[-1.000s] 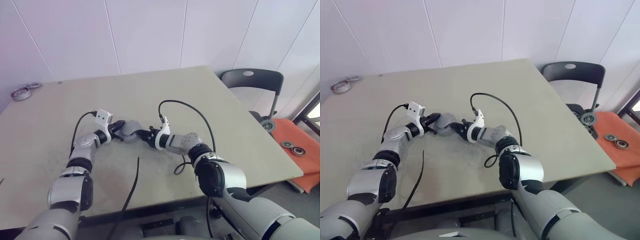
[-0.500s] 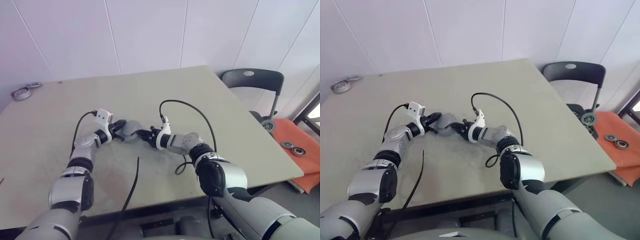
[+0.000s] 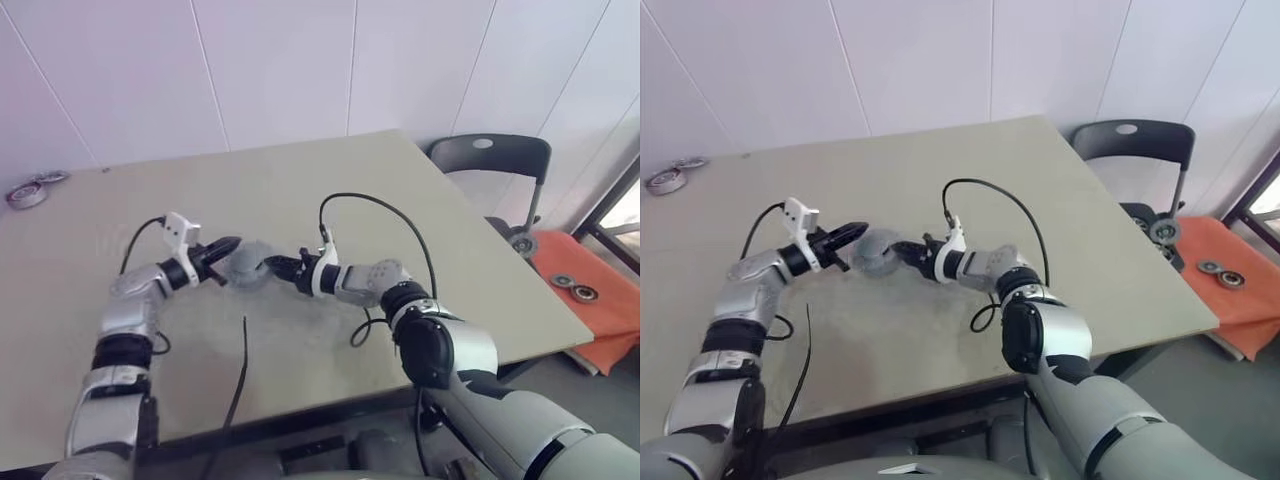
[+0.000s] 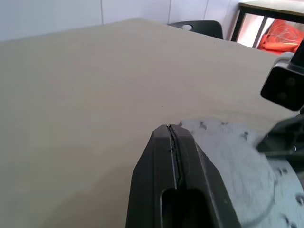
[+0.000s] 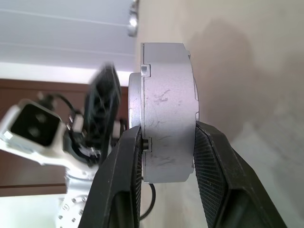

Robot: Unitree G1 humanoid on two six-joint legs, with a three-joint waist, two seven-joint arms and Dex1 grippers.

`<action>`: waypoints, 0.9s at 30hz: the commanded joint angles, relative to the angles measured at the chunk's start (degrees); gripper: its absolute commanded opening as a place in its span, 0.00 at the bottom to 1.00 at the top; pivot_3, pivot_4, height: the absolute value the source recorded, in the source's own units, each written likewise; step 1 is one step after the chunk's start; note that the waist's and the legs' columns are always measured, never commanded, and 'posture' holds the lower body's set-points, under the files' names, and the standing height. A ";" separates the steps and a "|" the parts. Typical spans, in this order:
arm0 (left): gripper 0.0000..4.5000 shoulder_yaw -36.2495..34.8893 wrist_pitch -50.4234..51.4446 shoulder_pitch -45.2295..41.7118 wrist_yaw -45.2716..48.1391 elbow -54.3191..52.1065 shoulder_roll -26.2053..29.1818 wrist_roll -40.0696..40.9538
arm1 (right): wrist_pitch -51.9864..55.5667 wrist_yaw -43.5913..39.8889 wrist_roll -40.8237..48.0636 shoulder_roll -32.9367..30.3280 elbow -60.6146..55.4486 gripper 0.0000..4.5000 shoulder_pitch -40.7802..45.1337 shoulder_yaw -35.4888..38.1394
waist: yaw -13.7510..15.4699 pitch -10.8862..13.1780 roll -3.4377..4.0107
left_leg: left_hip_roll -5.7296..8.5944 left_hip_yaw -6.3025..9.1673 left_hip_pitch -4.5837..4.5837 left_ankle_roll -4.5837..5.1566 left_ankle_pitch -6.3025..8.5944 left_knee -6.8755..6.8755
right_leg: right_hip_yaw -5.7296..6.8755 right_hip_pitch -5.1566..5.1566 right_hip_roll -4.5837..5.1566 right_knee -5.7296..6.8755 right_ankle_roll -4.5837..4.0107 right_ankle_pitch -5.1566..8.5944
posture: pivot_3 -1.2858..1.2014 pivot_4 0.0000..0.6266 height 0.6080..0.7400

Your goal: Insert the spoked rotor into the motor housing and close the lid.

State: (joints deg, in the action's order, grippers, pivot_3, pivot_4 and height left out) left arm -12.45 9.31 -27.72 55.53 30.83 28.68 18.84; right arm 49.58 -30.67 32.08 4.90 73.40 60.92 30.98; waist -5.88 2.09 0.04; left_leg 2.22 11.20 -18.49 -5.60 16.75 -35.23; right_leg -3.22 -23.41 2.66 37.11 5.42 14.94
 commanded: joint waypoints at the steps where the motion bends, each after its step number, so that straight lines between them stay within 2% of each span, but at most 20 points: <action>1: 0.00 -3.99 7.00 2.88 0.15 -11.80 3.42 6.16 | 3.34 -2.89 4.14 -0.54 -1.30 0.27 3.21 2.90 | 0.00 0.00 0.00 | 0.00 -0.02 0.00 0.00 0.00 0.00 | 0.00 0.01 0.00 0.00 0.00 0.00 | 0.52 0.00 1.00; 7: 0.00 -9.12 16.61 10.75 -2.50 -25.16 7.23 13.10 | 6.37 -4.56 3.38 -0.36 -1.59 0.27 2.08 1.81 | -0.03 0.02 0.01 | 0.00 -0.06 -0.01 0.00 0.00 0.02 | -0.01 0.01 0.01 -0.07 0.00 0.00 | 0.52 0.00 1.00; 13: 0.00 -17.89 25.96 13.89 -7.65 -31.01 7.51 23.94 | 6.40 -5.28 3.33 -0.13 -1.68 0.27 1.94 1.80 | 0.00 0.03 -0.01 | 0.00 -0.06 0.03 0.00 0.00 -0.03 | -0.01 0.06 -0.01 -0.05 0.00 0.01 | 0.52 0.00 1.00; 19: 0.00 -27.72 31.92 21.29 -18.93 -38.60 1.07 35.95 | 4.27 -2.98 2.74 0.28 -0.98 0.27 2.05 1.96 | -0.01 0.03 -0.02 | 0.00 -0.11 0.04 0.00 0.00 -0.02 | -0.06 0.09 0.02 -0.13 0.00 0.01 | 0.52 0.00 1.00; 27: 0.00 -29.20 34.12 32.86 -25.52 -48.44 -3.38 43.94 | 3.31 -2.13 2.33 0.62 -0.48 0.27 2.53 1.66 | 0.36 0.04 -0.13 | -0.02 -0.20 0.04 0.00 0.01 -0.04 | -0.10 0.11 0.00 -0.15 -0.02 0.01 | 0.52 0.00 1.00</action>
State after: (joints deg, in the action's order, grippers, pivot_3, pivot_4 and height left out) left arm -39.96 43.62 5.25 30.95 -14.52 24.96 60.01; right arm 53.14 -31.86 32.80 4.84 73.99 61.16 31.90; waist -5.52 2.13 -0.09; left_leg 2.21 11.01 -18.44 -5.60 16.76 -35.28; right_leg -3.32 -23.30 2.65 36.96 5.40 14.96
